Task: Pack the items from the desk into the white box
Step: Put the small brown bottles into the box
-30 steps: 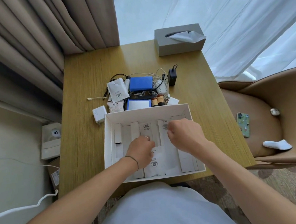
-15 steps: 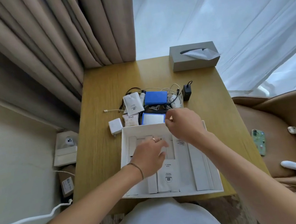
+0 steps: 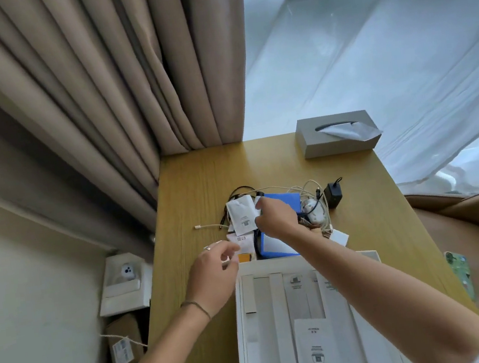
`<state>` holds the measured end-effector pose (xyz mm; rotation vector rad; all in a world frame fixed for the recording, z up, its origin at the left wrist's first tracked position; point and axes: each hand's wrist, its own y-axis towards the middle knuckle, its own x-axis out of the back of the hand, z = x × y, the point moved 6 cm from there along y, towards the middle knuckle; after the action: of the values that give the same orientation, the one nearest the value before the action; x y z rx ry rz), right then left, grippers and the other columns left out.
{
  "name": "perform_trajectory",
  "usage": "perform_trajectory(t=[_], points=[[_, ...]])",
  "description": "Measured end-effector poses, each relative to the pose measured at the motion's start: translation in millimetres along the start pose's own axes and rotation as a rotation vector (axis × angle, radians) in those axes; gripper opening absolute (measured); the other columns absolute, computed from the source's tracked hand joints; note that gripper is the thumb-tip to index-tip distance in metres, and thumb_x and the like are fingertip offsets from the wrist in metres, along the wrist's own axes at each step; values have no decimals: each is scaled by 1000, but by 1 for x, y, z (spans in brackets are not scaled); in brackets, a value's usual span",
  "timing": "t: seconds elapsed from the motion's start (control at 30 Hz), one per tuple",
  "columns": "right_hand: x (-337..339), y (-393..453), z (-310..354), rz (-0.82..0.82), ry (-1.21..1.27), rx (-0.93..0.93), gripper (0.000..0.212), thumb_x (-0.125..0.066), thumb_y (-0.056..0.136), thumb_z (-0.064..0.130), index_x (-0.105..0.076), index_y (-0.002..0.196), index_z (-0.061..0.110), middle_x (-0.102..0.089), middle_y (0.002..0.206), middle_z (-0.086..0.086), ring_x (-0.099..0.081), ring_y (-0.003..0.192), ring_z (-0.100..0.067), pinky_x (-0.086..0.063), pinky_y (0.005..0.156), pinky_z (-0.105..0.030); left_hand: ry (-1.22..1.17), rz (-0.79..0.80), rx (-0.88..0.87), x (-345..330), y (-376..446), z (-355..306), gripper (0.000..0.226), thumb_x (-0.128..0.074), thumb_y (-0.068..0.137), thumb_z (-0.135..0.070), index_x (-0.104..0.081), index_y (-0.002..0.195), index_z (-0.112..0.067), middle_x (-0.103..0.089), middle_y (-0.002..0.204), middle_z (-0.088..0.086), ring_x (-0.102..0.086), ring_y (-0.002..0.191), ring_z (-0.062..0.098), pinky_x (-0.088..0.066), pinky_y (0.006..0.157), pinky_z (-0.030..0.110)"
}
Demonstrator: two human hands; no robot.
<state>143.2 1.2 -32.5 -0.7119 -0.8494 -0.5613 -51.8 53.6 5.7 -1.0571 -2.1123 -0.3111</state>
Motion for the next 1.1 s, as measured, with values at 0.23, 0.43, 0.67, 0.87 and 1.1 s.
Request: perform_trajectory(t=[0.23,0.43,0.67,0.87,1.1], points=[[-47,43,18,-3,-138,-35,55,-63,91,19,-40,140,15,-52,133,-15,-57,113,-35,-46,76,-42,-6,33,77,2,3,42,20,-59,95,-17,-69,106,-31,-65,99,-15,-61,95,1,-55,82,23],[-68,61,20,-25,-291,-97,84,-73,86,31,-24,153,18,-51,134,-17,-54,118,-35,-45,94,-45,22,85,127,-5,4,65,19,-60,94,-19,-70,105,-31,-66,102,-15,-59,94,-2,-53,82,19],[-70,67,7,-46,-54,-120,68,-76,80,16,-37,136,18,-54,125,-13,-62,105,-36,-51,77,-44,33,138,155,-12,15,78,17,-60,94,-20,-69,101,-33,-66,99,-17,-60,90,-3,-54,80,21],[-45,53,-2,-99,298,-166,70,-78,80,8,-40,138,19,-68,117,-13,-66,104,-34,-58,83,-50,65,162,214,-25,28,85,19,-58,94,-17,-70,100,-31,-68,98,-13,-62,90,4,-57,82,29],[9,-14,-16,-103,1087,-238,70,-81,77,-6,-48,129,25,-69,93,-6,-75,74,-14,-61,59,-31,333,120,94,-52,58,68,32,-59,89,-18,-59,120,-28,-62,116,-5,-51,112,19,-49,89,36]])
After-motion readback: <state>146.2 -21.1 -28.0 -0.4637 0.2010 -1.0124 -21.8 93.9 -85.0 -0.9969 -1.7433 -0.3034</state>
